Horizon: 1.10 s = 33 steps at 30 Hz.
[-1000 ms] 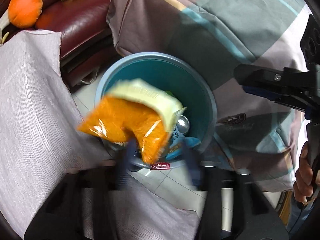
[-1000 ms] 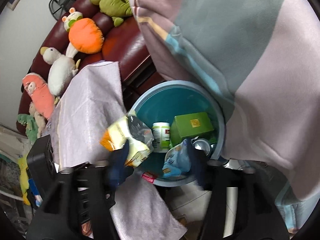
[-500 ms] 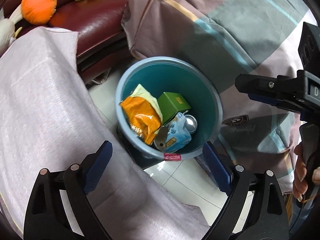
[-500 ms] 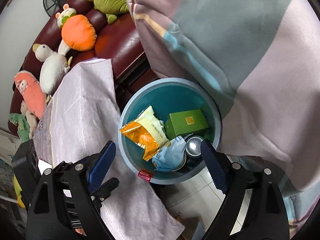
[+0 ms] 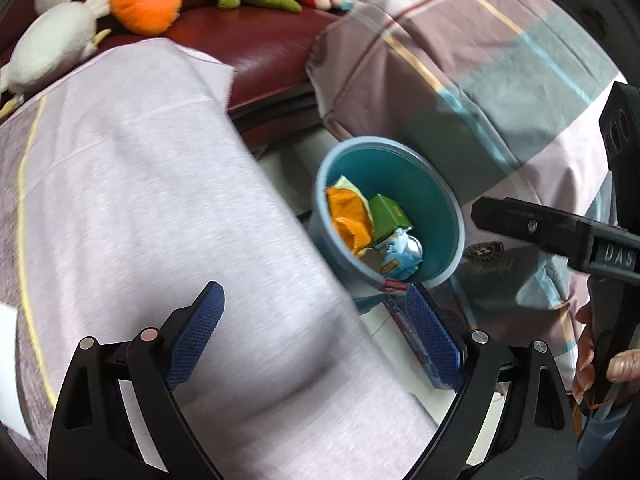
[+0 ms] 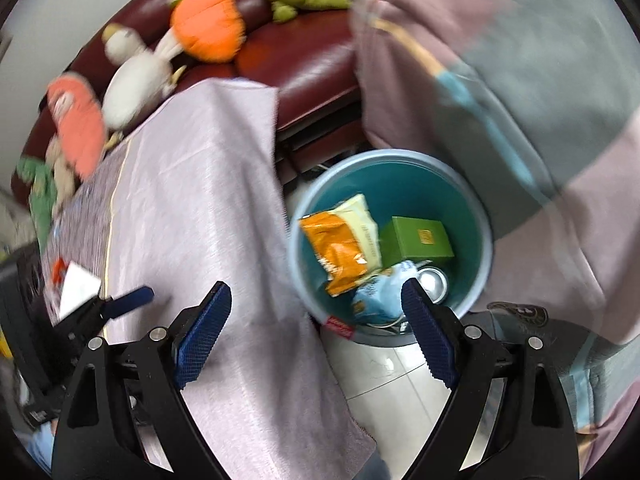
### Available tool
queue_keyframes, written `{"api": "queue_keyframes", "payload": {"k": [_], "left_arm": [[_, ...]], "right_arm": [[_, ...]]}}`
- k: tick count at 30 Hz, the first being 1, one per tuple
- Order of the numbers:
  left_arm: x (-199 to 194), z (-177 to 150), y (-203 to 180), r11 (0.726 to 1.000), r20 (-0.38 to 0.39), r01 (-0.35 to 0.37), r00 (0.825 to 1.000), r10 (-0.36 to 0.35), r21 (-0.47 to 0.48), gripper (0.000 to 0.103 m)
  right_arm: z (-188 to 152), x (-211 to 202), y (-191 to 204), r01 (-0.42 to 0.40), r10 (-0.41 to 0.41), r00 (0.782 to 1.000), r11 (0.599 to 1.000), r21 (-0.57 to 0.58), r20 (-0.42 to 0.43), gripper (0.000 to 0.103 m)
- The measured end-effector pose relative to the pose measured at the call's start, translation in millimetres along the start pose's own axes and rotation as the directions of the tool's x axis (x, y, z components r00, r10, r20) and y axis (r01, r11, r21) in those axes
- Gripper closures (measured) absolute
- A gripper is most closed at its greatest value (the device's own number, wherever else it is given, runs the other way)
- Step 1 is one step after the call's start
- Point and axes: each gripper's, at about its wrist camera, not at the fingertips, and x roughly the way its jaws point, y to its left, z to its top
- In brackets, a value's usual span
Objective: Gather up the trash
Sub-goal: 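Move both tools back to the table toward the paper towel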
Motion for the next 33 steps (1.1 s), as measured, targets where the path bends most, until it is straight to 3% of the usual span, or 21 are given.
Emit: {"api": "queue_keyframes", "payload": {"k": [17, 26, 33], "left_arm": [[-97.3, -60.6, 126.7, 0.975, 0.127, -0.053, 0.988, 0.083, -0.218, 0.01], [-155.0, -104.5, 204.0, 0.937, 0.18, -0.107, 0.968, 0.174, -0.332, 0.009], [-192.8, -142.4, 268.3, 0.885, 0.193, -0.172, 0.941, 0.278, -0.433, 0.008]], "right_arm": [[-15.3, 16.8, 161.3, -0.039, 0.019, 0.996, 0.972, -0.231, -0.091, 0.02], [-27.0, 46.8, 260.0, -0.089, 0.035, 0.986, 0.935, -0.343, -0.161, 0.02], [-35.9, 79.5, 329.3, -0.138, 0.045, 0.974, 0.895, -0.425, -0.222, 0.019]]}}
